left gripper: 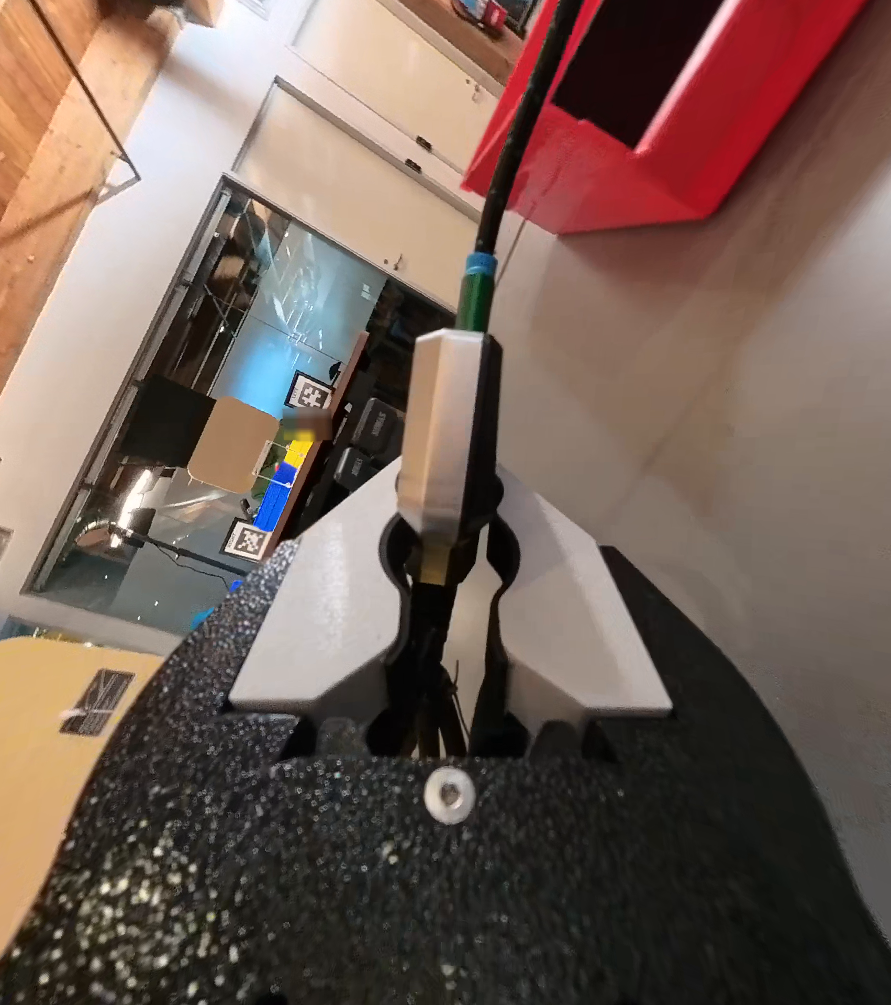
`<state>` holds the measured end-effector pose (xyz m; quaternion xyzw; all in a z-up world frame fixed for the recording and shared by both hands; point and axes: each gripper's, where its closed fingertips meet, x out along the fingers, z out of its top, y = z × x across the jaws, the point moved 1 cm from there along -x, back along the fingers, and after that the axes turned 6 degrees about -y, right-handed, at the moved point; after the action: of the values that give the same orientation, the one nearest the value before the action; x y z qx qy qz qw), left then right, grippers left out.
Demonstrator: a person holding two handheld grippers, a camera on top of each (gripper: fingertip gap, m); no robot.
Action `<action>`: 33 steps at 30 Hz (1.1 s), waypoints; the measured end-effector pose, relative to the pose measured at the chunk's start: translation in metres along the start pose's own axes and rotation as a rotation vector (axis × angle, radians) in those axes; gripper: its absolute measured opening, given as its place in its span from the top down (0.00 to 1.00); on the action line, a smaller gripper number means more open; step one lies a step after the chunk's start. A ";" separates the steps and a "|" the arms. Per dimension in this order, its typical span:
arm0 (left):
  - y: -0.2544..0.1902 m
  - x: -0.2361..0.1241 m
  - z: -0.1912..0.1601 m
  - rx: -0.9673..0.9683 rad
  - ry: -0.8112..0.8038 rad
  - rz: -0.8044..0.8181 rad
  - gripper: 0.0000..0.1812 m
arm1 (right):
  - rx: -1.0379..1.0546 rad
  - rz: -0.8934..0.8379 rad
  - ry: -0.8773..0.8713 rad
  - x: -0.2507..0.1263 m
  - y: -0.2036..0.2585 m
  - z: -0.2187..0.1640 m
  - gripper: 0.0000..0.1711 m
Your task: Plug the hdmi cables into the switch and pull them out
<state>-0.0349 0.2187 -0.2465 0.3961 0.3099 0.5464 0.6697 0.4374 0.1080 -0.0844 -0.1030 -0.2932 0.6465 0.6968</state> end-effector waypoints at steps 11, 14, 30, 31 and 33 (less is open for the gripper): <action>0.020 0.003 -0.015 -0.121 0.021 0.095 0.88 | 0.302 0.415 -0.346 0.021 0.143 0.132 0.89; 0.025 0.006 -0.023 -0.154 0.040 0.113 0.88 | 0.419 0.531 -0.344 0.020 0.196 0.132 0.89; 0.036 0.051 -0.074 -0.124 0.121 0.063 0.88 | 0.227 1.124 0.128 0.060 0.428 0.053 0.89; 0.034 0.054 -0.077 -0.111 0.120 0.048 0.88 | 0.219 1.151 0.150 0.062 0.435 0.048 0.89; 0.031 0.062 -0.082 -0.084 0.130 0.021 0.88 | 0.206 1.182 0.168 0.067 0.447 0.040 0.89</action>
<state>-0.1067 0.2979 -0.2587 0.3347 0.3254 0.5906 0.6583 0.0395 0.2266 -0.2670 -0.2311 -0.0664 0.9388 0.2466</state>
